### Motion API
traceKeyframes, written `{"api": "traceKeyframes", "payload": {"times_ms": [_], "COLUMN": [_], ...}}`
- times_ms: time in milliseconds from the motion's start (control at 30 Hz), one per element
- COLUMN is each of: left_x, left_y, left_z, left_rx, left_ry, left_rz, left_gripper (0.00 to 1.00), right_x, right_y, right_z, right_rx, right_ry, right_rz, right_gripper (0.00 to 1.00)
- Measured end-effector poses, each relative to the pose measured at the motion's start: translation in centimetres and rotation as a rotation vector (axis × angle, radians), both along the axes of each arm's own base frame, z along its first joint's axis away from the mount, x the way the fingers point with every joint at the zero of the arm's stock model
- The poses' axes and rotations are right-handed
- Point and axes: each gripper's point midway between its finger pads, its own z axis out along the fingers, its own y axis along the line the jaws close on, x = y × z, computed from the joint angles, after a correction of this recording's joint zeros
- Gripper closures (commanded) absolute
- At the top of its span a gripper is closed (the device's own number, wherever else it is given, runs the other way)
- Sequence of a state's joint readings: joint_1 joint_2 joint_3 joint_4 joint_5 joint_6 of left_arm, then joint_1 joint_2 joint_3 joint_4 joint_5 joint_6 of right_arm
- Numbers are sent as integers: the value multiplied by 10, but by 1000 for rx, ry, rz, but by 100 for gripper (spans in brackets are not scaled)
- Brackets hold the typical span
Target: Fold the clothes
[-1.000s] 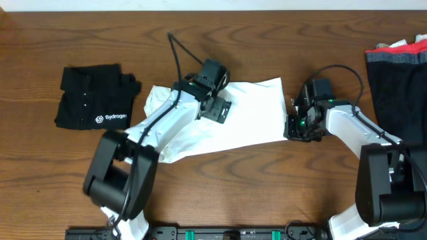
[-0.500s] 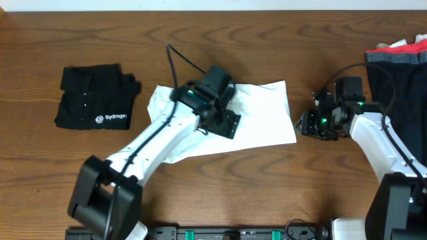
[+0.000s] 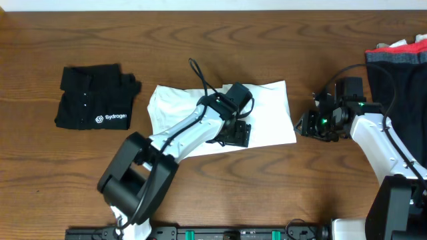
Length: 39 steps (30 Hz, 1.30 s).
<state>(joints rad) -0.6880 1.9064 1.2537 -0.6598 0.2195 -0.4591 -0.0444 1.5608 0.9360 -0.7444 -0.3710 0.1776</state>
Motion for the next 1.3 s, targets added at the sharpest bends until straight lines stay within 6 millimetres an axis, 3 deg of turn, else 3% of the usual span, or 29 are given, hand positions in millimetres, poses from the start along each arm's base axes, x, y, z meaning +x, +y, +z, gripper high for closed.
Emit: {"api": "traceKeyframes", "payload": {"times_ms": [133, 267, 400, 767, 1033, 1300], "left_x": [12, 19, 20, 16, -2, -5], "left_y": [3, 5, 6, 7, 14, 13], "left_z": [-3, -2, -2, -3, -3, 39], "left_rx": [22, 36, 41, 43, 65, 6], "left_ry": [-47, -76, -83, -60, 14, -41], "left_rz": [53, 84, 90, 98, 85, 67], "left_gripper": [20, 38, 45, 92, 94, 94], "right_x": [0, 0, 0, 2, 8, 14], "right_y": [0, 0, -1, -1, -9, -13], "right_z": [0, 0, 0, 0, -1, -1], "right_rx": [0, 0, -4, -5, -52, -77], "right_ry": [1, 1, 1, -9, -30, -53], "right_rz": [0, 0, -1, -1, -12, -18], "right_gripper": [61, 61, 61, 61, 60, 60]}}
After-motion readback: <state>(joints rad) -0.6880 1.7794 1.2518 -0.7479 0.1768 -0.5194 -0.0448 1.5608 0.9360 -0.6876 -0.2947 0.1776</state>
